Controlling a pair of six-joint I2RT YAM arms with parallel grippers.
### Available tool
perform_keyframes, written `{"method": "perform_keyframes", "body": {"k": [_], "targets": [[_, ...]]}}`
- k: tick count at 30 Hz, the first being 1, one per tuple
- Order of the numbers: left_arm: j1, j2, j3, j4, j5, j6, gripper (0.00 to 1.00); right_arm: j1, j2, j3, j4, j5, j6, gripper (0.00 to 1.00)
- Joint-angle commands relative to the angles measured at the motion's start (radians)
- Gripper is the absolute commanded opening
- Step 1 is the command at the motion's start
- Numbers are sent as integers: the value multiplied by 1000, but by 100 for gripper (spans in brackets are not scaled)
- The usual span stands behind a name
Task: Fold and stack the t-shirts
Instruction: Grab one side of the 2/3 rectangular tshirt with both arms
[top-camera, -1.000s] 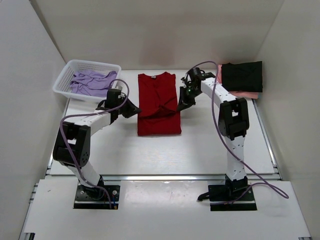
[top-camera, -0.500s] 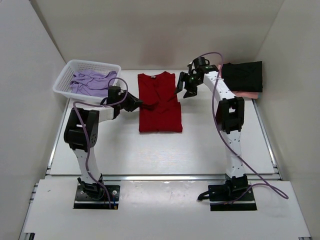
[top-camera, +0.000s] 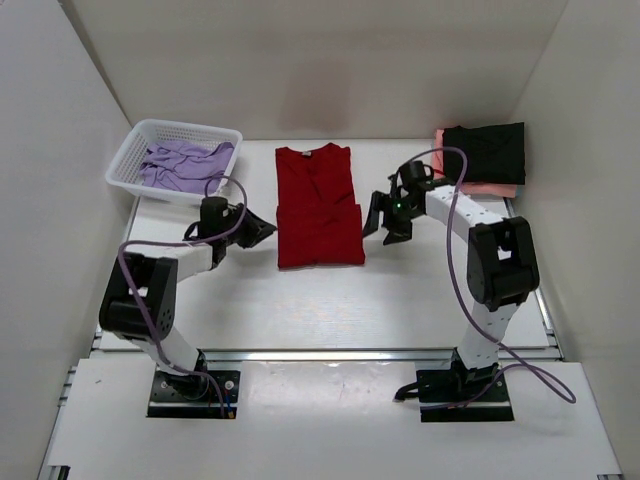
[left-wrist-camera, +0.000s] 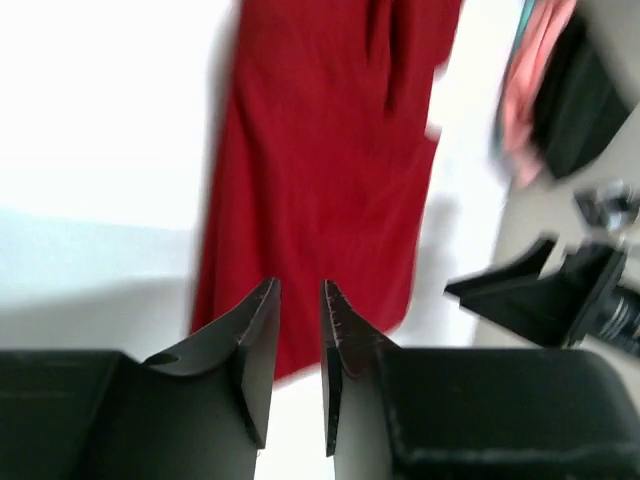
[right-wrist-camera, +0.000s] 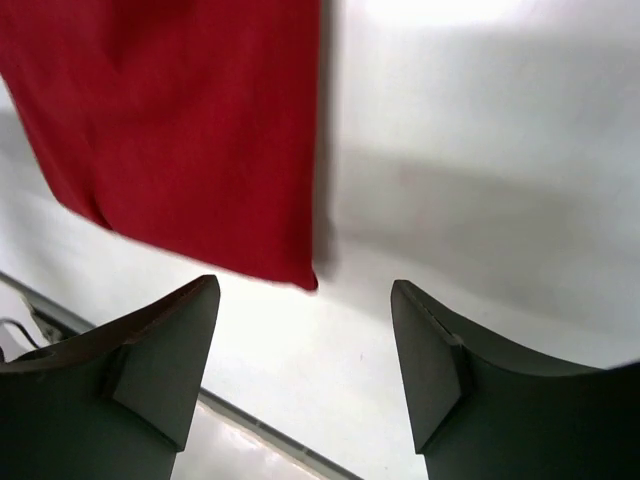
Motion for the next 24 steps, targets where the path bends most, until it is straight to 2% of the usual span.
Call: {"method": "perform_keyframes", "body": {"k": [1,2,4,9,11,16,19,21,22,24], "targets": [[-84,-131,-57,-122,-65,202,33,30,-84,-157,177,-28,29,67],[-103,-151,-86,-119,-69,213,34,47,-87,-174,201,-34,26,67],[-117,-153,-108,-111,-82,202,44,62,-85,-223,232,-45,39,67],[-158,-156,-110,-181,-141,259,53,87,-72,-314,339,-62,83,68],[-164,-154,-110,-212,-158,276,54,91,-72,-329,352,-62,95,67],[-164,-123,-137,-160,-151,236,55,99,-49,-342,390,-71,114,67],[-190,-87,-130,-130,-154,213,55,103,-32,-340,396,-83,122,62],[-204,-62,-120,-117,-146,201,49,105,-26,-337,402,-80,125,57],[-203,-53,-123,-94,-143,194,48,108,-20,-339,401,-91,129,51],[-198,-44,-137,-64,-126,161,30,108,-25,-337,373,-94,123,49]]}}
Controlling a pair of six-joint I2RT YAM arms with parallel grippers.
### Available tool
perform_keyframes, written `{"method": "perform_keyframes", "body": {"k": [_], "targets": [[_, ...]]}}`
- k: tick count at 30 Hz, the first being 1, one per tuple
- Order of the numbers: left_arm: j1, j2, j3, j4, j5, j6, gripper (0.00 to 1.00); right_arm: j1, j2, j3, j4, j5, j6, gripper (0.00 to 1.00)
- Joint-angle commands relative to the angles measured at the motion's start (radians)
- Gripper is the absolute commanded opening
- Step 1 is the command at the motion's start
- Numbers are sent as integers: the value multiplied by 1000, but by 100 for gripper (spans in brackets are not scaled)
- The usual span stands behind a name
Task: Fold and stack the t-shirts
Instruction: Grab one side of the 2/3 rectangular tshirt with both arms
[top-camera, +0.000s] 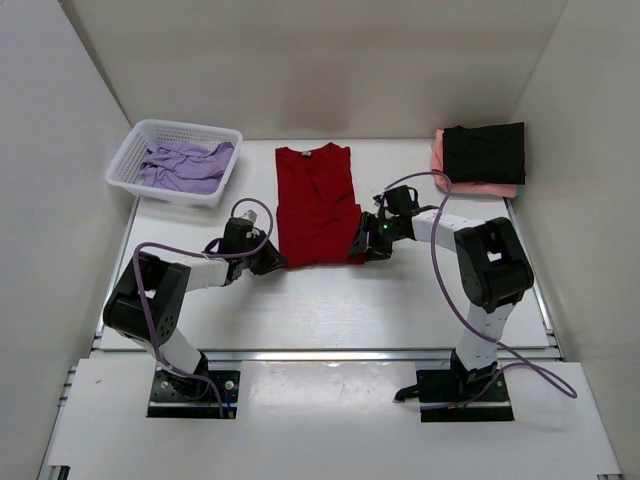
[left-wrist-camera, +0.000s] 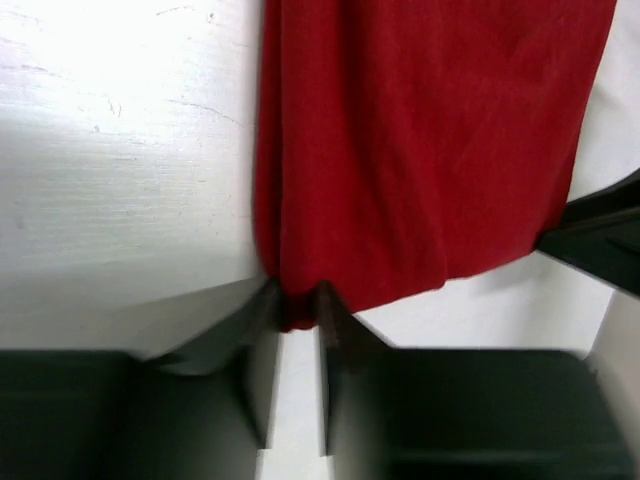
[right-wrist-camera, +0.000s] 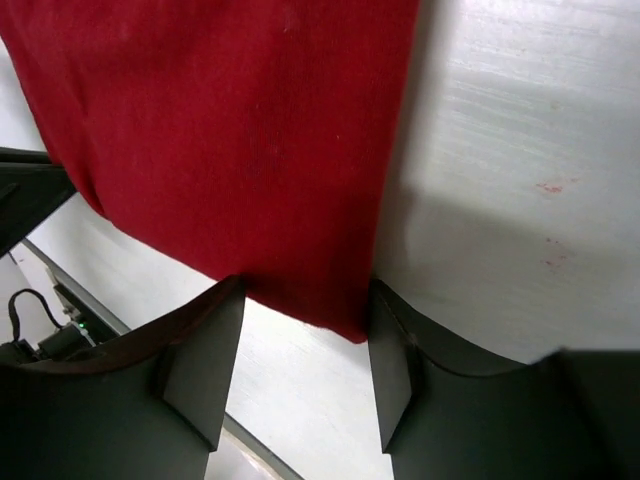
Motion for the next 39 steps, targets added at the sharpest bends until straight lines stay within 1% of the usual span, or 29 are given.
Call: {"method": "perform_keyframes", "body": {"k": [1,2,3,4,5,6,7,8,10,13,17,20,22,23,26,27,28,29,30,32,33,34,35,36,37,38,39], "targets": [[-5,7,-25,67,15,-32,25,11,10,-18,-6,15,-5,50],[-3,4,-25,73,25,-44,13,14,4,-28,-11,17,2,53],[-3,2,-32,84,28,-48,7,15,-16,-54,4,14,3,53],[0,1,-42,91,25,-50,4,14,-29,-63,14,16,0,51],[6,4,-48,117,37,-58,2,12,-32,-81,24,11,3,46],[2,1,-62,137,47,-70,0,15,-32,-94,26,2,-2,24],[1,2,-69,142,50,-78,0,8,-20,-86,20,-9,-2,13],[5,5,-72,150,60,-85,0,2,-13,-81,18,-17,-10,0],[12,2,-79,141,80,-91,0,-6,-15,-60,-12,-14,-37,0],[25,-33,-79,70,85,-70,0,-26,-35,-46,-63,-27,-80,0],[44,-114,-115,-17,110,-58,0,-73,-78,-69,-158,-73,-137,0],[21,-185,-141,-77,120,-38,0,-95,-108,-89,-224,-102,-215,0],[5,-241,-152,-123,149,-36,0,-87,-145,-139,-255,-132,-243,1],[1,-261,-160,-135,165,-36,0,-87,-171,-164,-272,-132,-260,0],[-44,-385,-187,-252,168,-33,0,-45,-277,-239,-307,-117,-263,0],[-57,-410,-219,-263,165,-33,0,-22,-317,-262,-307,-122,-257,0],[-64,-471,-233,-286,169,-42,0,0,-343,-303,-305,-129,-240,1],[-64,-543,-279,-313,173,-56,0,17,-390,-363,-298,-124,-226,0],[-69,-586,-327,-330,182,-61,0,43,-436,-386,-296,-127,-202,0],[-75,-791,-400,-426,186,-120,0,92,-528,-493,-292,-127,-112,0],[-81,-923,-440,-497,171,-157,0,141,-597,-559,-276,-121,-91,0],[-101,-994,-469,-537,159,-177,0,172,-671,-581,-267,-118,-41,1],[-123,-1127,-483,-624,137,-218,0,195,-714,-642,-267,-116,10,0],[-121,-1244,-499,-699,128,-263,0,199,-778,-691,-270,-118,56,0],[-138,-1294,-514,-727,130,-286,0,209,-846,-707,-282,-112,71,0],[-141,-1384,-531,-770,148,-323,0,210,-919,-739,-301,-106,103,0],[-134,-1442,-539,-799,159,-337,0,213,-952,-762,-313,-98,130,0]]}}
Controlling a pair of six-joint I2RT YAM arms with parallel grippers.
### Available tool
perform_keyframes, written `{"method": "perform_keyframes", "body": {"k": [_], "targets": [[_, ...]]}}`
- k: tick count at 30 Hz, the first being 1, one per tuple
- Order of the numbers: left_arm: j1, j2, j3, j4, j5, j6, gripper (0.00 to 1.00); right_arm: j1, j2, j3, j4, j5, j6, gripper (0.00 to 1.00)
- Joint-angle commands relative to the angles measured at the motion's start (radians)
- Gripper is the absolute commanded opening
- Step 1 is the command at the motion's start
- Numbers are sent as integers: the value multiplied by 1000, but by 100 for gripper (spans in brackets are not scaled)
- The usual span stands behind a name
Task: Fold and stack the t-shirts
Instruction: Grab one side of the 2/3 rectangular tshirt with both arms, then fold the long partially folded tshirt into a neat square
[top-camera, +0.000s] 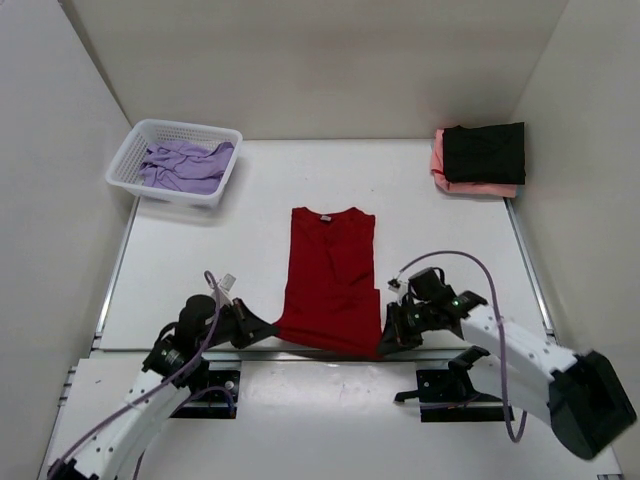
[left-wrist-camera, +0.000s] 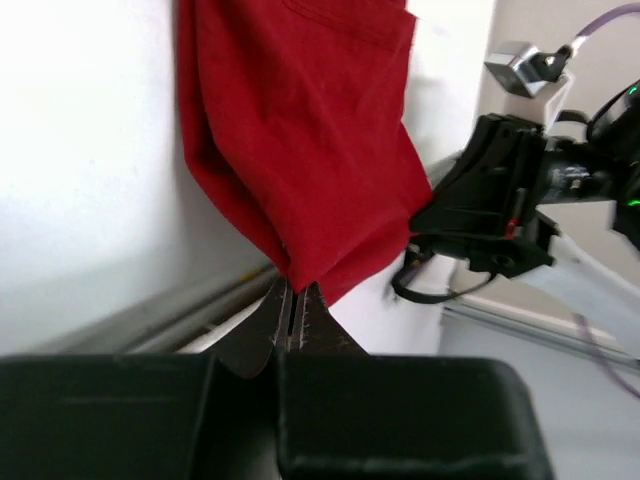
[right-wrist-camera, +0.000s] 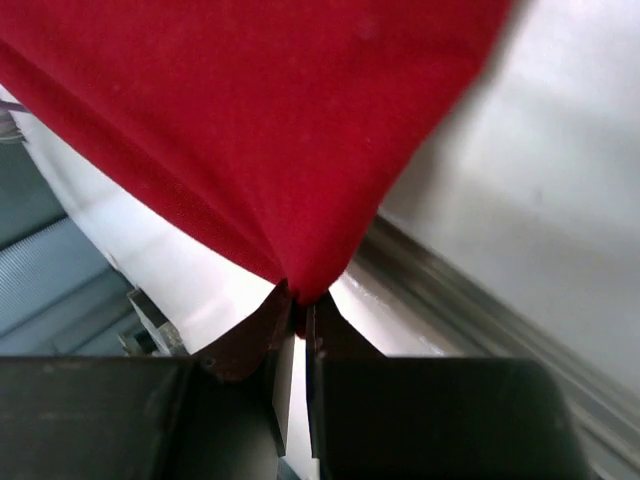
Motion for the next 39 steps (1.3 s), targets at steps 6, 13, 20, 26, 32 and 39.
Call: {"method": "perform_keyframes", "body": {"k": [6,13,20,26,32,39], "targets": [[71,-97,32,-222,19,9,0,-142,-341,-113,-156,15,91,0],[53,42,134,-107,-14,-11,0,-199,-257,52,-189,-9,24,0],[155,286,351,8,-27,61,0,-333,-29,315,-186,-26,-96,0],[166,521,459,151,-56,118,0,-408,203,549,-220,-34,-208,0],[215,763,562,295,-50,136,0,-413,411,741,-188,-37,-226,0],[268,1113,750,462,-86,178,0,-420,732,1046,-105,-34,-214,0]]}}
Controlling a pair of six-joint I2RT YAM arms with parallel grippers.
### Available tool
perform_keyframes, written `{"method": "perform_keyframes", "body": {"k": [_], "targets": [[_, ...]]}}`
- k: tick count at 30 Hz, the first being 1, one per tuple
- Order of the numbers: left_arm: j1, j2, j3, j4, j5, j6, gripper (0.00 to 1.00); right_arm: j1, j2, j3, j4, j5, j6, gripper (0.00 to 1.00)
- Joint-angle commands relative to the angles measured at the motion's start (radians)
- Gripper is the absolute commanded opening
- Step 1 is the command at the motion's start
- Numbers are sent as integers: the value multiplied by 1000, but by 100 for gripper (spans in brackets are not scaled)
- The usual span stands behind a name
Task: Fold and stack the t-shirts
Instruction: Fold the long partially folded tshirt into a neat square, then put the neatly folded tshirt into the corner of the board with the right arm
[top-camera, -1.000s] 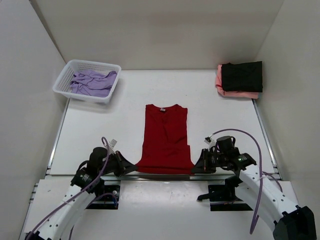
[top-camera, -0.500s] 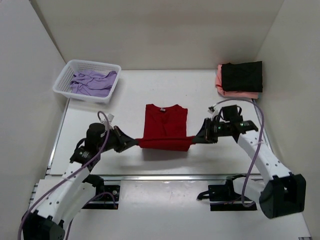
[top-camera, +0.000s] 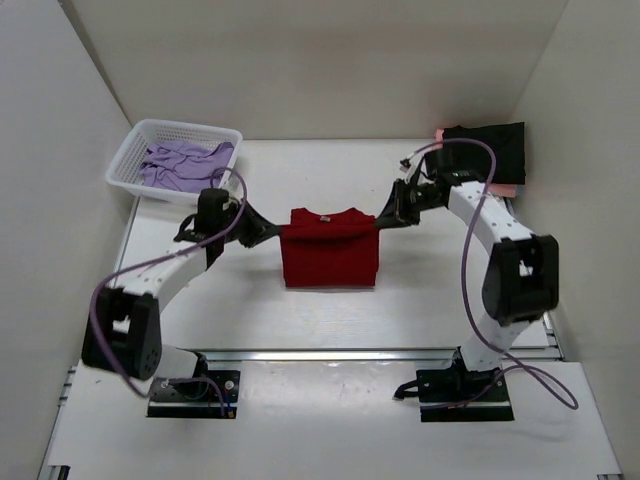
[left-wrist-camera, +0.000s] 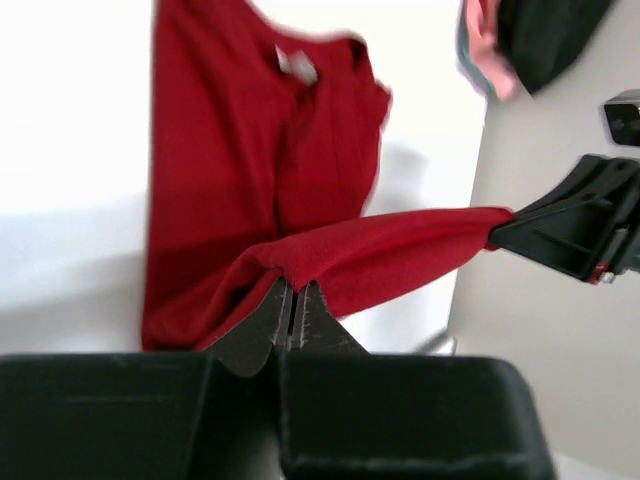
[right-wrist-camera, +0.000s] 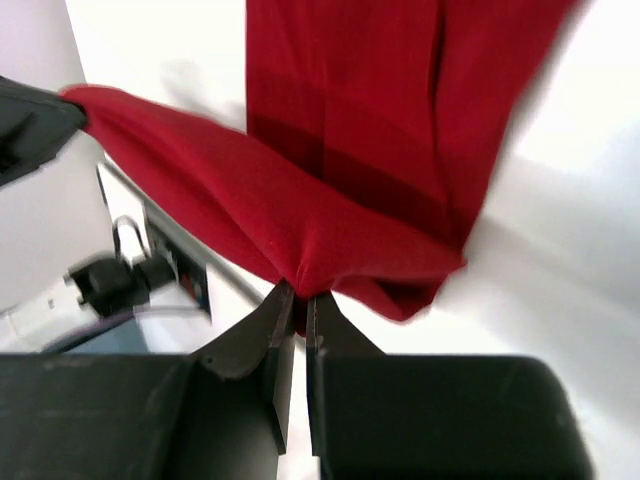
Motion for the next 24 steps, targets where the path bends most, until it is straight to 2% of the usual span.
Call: {"method": "perform_keyframes", "body": {"k": [1,2,3,5,6,7,9,12,14,15,16,21,24], "targets": [[31,154,144,144,-69,67,6,-27,169,171,84,64,-24,0],[33,230,172,170,-92,84,20,-31,206,244,88,81,-24,8],[42,263,219,192,-93,84,38,-36,274,315,98,126,-20,15],[59,386,281,265,-86,62,54,-40,361,419,104,177,-9,49],[60,432,313,296,-90,54,66,-50,393,473,116,203,0,58],[60,449,349,298,-90,54,67,-51,422,501,115,213,11,61],[59,478,403,273,-124,74,66,-59,444,568,102,236,17,70],[33,460,404,276,-130,80,58,-63,418,518,122,239,2,76],[17,435,382,269,-123,80,47,-63,380,446,145,228,0,76],[-4,420,374,256,-124,97,35,-60,372,394,153,216,0,77],[-13,417,364,238,-127,106,31,-63,352,336,170,208,0,77],[-101,334,253,181,-164,132,30,-34,297,171,223,196,-18,82],[-136,363,216,173,-179,111,29,-4,298,134,199,225,-35,88]]}}
